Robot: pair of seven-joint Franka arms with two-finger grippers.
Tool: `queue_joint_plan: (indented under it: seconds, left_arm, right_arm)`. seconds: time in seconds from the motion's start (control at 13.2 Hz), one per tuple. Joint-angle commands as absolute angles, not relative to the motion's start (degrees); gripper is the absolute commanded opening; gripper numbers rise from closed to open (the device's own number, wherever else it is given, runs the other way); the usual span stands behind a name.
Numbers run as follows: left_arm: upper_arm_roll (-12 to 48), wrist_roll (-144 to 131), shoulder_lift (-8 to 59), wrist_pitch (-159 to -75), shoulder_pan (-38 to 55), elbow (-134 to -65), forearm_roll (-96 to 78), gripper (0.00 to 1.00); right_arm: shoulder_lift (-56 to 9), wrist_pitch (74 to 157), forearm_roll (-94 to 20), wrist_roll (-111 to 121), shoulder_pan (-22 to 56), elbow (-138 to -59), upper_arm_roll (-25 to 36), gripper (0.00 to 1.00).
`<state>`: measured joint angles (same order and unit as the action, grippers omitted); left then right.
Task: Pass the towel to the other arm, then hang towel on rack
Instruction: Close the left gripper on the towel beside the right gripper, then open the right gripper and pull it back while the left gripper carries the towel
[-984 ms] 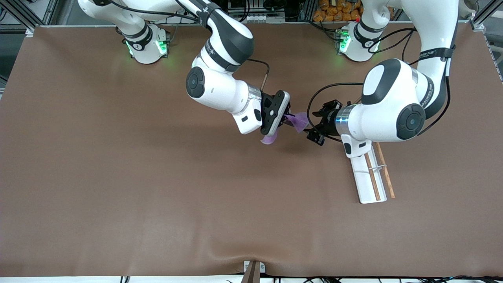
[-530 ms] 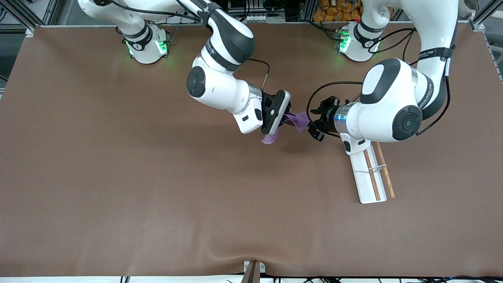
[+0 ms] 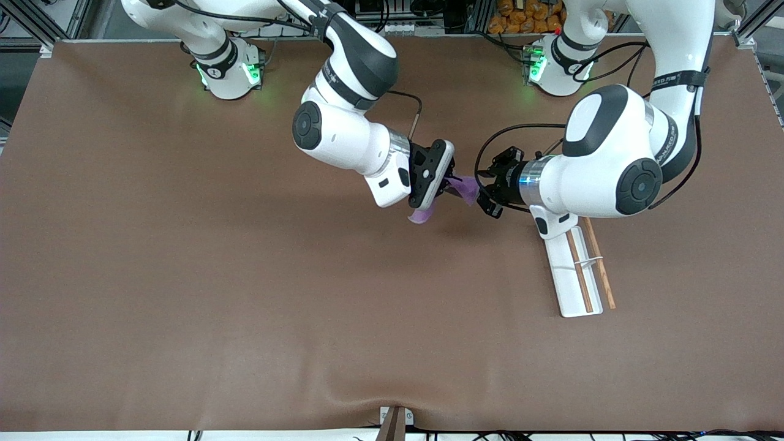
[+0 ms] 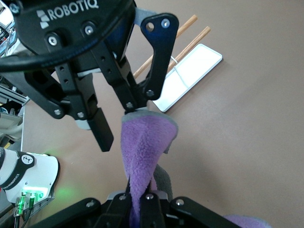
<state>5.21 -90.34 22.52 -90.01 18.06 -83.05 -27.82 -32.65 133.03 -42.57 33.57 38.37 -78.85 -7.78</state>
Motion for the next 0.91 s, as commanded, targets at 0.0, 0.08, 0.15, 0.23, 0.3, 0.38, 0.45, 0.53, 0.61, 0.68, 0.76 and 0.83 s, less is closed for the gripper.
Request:
queue_joint_plan:
  seconds: [0.0,0.08,0.15,0.23,0.3,0.38,0.45,0.53,0.61,0.68,0.76,0.83]
  left_arm:
    - [5.2,-91.1,21.8,-89.2,17.9,-83.0,-28.5,0.0]
    - [5.2,-90.7,21.9,-89.2,17.8,-83.0,-28.5,0.0]
    - [5.1,-90.4,21.8,-89.2,17.5,-82.9,-28.1,0.0]
    - [4.9,-90.2,21.6,-89.3,17.1,-82.9,-28.0,0.0]
    - [4.6,-89.0,20.4,-89.2,16.9,-82.5,-27.7,0.0]
    - [4.5,-86.5,19.7,-89.3,16.4,-82.4,-26.7,0.0]
    - [4.6,-83.1,19.3,-89.2,15.0,-82.2,-25.3,0.0]
    - [4.7,-79.2,18.6,-89.3,14.2,-82.1,-23.8,0.0]
    - [4.6,-74.6,18.5,-89.2,13.9,-82.1,-22.1,0.0]
    - [4.6,-70.0,18.5,-89.2,13.9,-82.1,-19.7,0.0]
    - [4.6,-65.8,18.5,-89.3,13.8,-82.1,-17.5,0.0]
    - [4.6,-62.0,18.5,-89.3,13.7,-82.1,-15.5,0.0]
  right_arm:
    - [-33.2,133.5,-41.9,32.7,39.0,-77.9,-7.3,0.0]
    - [-33.1,133.5,-41.9,32.7,39.0,-77.9,-7.4,0.0]
    - [-33.1,133.4,-41.9,32.7,39.0,-77.9,-7.4,0.0]
    - [-33.1,133.4,-41.9,32.7,38.9,-77.9,-7.4,0.0]
    - [-33.0,133.4,-41.9,32.7,38.9,-78.0,-7.3,0.0]
    - [-33.0,133.4,-42.0,32.6,38.9,-78.0,-7.4,0.0]
    - [-32.9,133.3,-41.9,32.7,38.8,-78.0,-7.3,0.0]
    - [-32.8,133.3,-41.6,32.8,38.6,-78.0,-7.2,0.4]
    - [-32.8,133.3,-41.1,32.9,38.2,-78.1,-7.2,0.99]
    - [-32.6,133.1,-41.0,32.7,38.1,-78.4,-7.2,1.0]
    - [-32.3,132.8,-41.0,32.7,37.6,-78.6,-7.2,1.0]
    - [-32.0,132.5,-40.6,32.7,37.3,-78.6,-7.2,1.0]
